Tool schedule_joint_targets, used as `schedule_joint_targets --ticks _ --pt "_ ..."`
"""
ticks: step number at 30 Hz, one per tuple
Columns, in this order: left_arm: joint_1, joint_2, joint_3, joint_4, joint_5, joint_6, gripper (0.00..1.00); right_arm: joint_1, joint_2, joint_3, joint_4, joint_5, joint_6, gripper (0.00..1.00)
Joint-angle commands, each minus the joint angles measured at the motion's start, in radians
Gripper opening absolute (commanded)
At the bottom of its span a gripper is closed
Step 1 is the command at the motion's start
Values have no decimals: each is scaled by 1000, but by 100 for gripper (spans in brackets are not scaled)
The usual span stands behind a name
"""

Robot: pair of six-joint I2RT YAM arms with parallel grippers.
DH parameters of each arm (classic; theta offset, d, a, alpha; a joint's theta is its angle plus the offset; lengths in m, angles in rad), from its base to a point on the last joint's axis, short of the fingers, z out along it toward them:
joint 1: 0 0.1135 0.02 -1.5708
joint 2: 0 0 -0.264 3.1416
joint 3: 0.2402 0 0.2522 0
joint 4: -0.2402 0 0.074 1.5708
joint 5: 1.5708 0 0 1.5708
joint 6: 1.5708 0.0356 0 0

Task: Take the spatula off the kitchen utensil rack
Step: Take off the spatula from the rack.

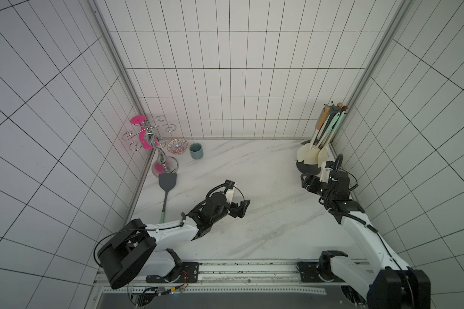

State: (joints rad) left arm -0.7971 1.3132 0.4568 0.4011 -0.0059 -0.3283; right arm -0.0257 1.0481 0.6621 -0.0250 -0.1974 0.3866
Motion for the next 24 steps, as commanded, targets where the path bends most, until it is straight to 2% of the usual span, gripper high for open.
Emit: schedule_joint_targets --ticks 1,5,11,24 --pt "-2 -15 19 22 9 -2 97 -75 64 150 120 -75 59 76" --pt "-2 -28 21 7 -12 3 97 -117 160 218 256 -112 101 70" --pt "-3 -38 21 -11 -42 -7 97 -128 254 335 377 -104 51 62" --pt "-3 -25 22 0 -16 -16 97 -133 369 527 335 -25 -85 55"
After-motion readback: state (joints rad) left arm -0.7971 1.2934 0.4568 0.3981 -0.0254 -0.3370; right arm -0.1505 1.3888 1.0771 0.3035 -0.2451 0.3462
